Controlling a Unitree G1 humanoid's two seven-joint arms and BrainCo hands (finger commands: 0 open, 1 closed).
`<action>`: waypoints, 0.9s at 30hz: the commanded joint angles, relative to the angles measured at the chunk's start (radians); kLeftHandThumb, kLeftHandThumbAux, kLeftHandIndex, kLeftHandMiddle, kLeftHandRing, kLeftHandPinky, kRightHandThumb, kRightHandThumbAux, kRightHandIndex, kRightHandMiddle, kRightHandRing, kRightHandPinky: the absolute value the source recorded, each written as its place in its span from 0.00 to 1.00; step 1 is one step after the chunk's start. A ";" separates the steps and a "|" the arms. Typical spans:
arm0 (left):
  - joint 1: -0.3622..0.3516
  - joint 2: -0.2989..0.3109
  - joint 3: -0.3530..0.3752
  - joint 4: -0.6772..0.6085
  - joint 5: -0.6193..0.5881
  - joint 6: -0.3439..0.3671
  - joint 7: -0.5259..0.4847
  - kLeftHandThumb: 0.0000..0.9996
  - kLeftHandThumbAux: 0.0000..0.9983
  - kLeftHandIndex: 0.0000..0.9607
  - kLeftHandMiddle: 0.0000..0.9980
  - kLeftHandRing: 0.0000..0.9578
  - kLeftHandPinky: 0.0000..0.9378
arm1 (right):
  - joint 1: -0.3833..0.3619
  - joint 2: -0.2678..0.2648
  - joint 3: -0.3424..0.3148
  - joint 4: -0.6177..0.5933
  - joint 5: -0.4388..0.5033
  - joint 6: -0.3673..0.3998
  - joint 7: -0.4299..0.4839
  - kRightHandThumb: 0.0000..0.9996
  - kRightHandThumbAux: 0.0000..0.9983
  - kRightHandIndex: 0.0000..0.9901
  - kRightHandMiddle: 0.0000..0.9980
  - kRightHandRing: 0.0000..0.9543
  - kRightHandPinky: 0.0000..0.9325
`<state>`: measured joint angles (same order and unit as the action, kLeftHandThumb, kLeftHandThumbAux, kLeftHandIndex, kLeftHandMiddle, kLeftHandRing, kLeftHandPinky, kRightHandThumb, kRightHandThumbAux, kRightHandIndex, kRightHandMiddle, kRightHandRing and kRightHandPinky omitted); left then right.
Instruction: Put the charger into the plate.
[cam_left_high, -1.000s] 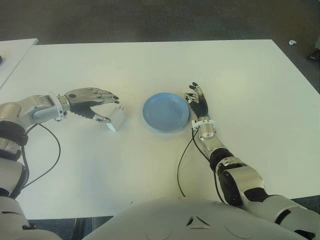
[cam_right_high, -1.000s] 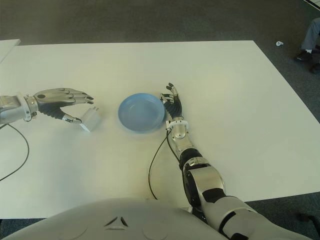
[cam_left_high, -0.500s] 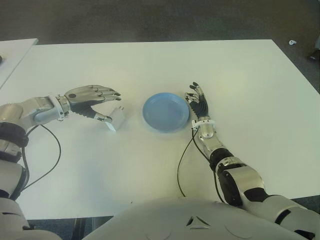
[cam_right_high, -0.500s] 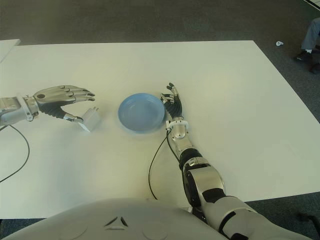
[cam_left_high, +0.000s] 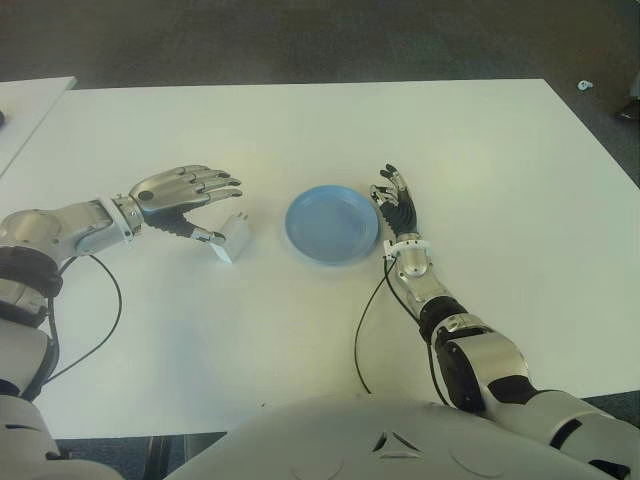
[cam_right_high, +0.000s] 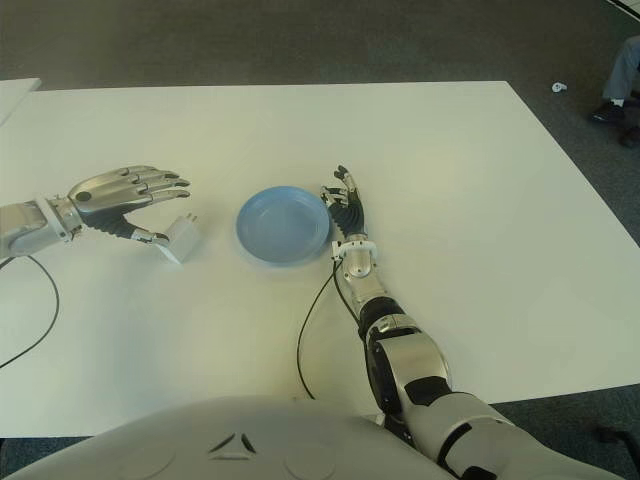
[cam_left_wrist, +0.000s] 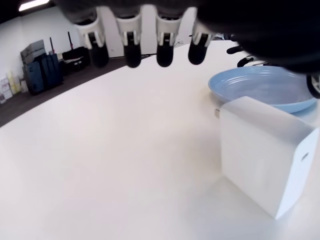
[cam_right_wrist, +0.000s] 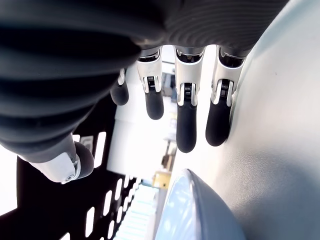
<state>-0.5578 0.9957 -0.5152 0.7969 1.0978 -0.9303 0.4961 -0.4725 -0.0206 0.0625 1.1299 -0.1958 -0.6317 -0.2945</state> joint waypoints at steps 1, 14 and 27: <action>-0.008 -0.030 -0.047 0.032 0.055 0.031 0.079 0.35 0.11 0.00 0.00 0.00 0.00 | 0.132 0.006 0.008 0.074 -0.011 0.066 -0.001 0.00 0.51 0.00 0.16 0.31 0.36; -0.039 -0.063 -0.123 0.116 0.069 0.040 0.160 0.37 0.11 0.00 0.00 0.00 0.00 | 0.134 0.006 0.006 0.072 -0.008 0.062 0.002 0.00 0.51 0.00 0.14 0.30 0.37; -0.051 -0.073 -0.166 0.152 0.065 0.044 0.183 0.38 0.12 0.00 0.00 0.00 0.00 | 0.134 0.002 0.004 0.075 -0.006 0.063 0.009 0.00 0.51 0.00 0.16 0.31 0.37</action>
<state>-0.6103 0.9377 -0.6544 0.9260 1.1427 -0.8904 0.6780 -0.4718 -0.0208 0.0630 1.1282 -0.1975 -0.6319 -0.2970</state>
